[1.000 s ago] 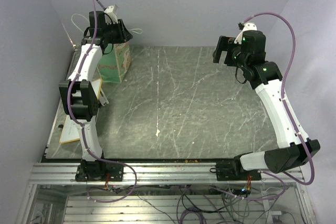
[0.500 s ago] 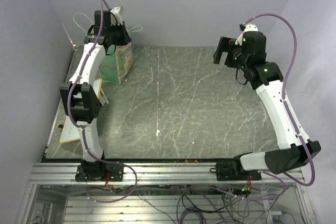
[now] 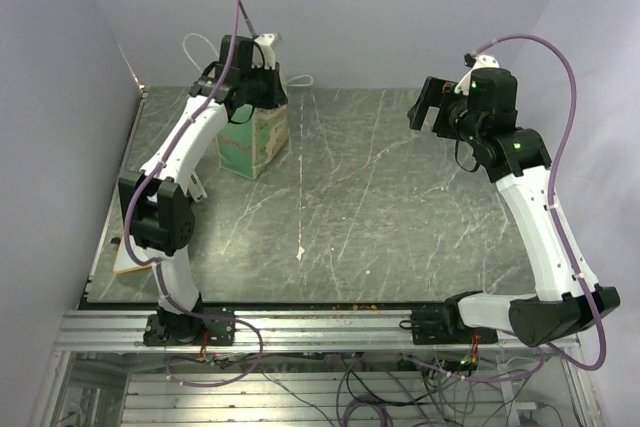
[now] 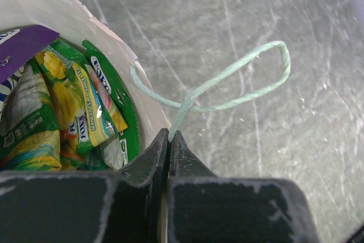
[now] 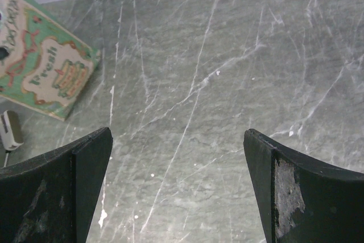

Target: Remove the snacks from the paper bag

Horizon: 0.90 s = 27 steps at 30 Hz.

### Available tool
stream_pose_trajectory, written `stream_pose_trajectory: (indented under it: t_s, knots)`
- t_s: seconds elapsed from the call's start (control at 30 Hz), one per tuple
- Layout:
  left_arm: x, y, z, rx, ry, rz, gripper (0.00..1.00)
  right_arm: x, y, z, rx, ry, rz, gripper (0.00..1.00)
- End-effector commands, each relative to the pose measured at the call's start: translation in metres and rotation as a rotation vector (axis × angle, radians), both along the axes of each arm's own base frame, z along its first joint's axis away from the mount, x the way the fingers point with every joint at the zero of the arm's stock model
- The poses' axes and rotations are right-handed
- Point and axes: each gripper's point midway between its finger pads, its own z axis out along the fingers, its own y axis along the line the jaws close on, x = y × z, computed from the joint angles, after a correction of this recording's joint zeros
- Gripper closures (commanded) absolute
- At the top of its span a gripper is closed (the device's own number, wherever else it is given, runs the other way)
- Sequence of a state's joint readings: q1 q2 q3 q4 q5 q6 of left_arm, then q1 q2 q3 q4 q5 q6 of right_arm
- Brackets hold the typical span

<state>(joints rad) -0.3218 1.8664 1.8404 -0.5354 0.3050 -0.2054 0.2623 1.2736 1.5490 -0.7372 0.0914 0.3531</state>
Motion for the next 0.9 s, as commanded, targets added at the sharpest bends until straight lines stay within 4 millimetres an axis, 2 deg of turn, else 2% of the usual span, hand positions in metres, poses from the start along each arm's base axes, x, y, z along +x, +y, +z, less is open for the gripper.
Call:
stream_pose_trajectory:
  t_s: [0.0,0.17,0.3,0.6,0.7,0.87]
  knots:
    - [-0.045,-0.035,0.054,-0.089,-0.08,-0.075,0.93,-0.023,0.003,0.0,0.062,0.029,0.02,0.0]
    - [-0.092,-0.061,0.058,-0.141,-0.067,-0.123,0.93,-0.045,0.003,-0.006,0.097,0.063,0.023,0.0]
    - [-0.135,-0.083,0.054,-0.147,-0.041,-0.159,0.93,-0.058,0.006,-0.011,0.116,0.096,0.041,0.0]
    - [-0.217,-0.127,0.051,-0.17,-0.011,-0.205,0.93,-0.087,0.007,-0.018,0.156,0.152,0.056,0.0]
    - [-0.236,-0.142,0.048,-0.17,0.004,-0.218,0.93,-0.096,0.005,-0.018,0.159,0.156,0.054,0.0]
    - [-0.255,-0.166,0.055,-0.177,-0.003,-0.258,0.93,-0.103,0.0,-0.019,0.143,0.162,0.045,0.0]
